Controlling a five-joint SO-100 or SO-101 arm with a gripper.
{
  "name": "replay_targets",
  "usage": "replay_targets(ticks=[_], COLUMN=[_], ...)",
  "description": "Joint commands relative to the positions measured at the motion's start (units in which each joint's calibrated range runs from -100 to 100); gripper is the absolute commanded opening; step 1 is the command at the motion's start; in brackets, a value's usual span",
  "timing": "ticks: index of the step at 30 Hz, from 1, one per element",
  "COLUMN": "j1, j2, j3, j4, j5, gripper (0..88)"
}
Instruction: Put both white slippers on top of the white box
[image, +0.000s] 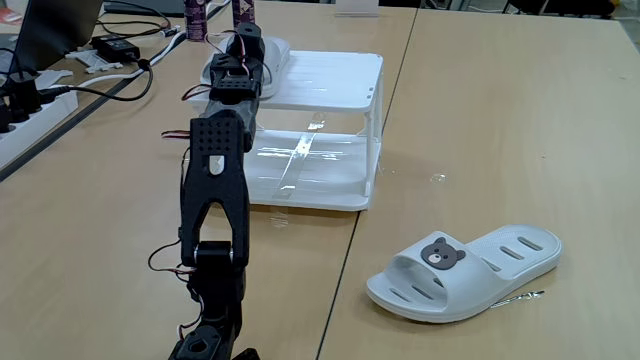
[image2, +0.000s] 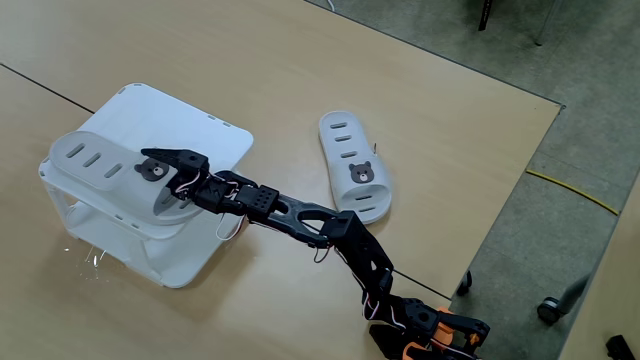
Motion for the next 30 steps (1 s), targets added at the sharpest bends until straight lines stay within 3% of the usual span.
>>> replay_targets(ticks=[1, 21, 30], j1=[0.1, -0.1, -0.1], j2=[-0.8, -18.8, -35.7], j3=[-6.2, 18.8, 38.1], j4=[-0.3, -0.4, -0.5], j5=[0.4, 0.4, 0.4], gripper=[18.0, 18.5, 18.5])
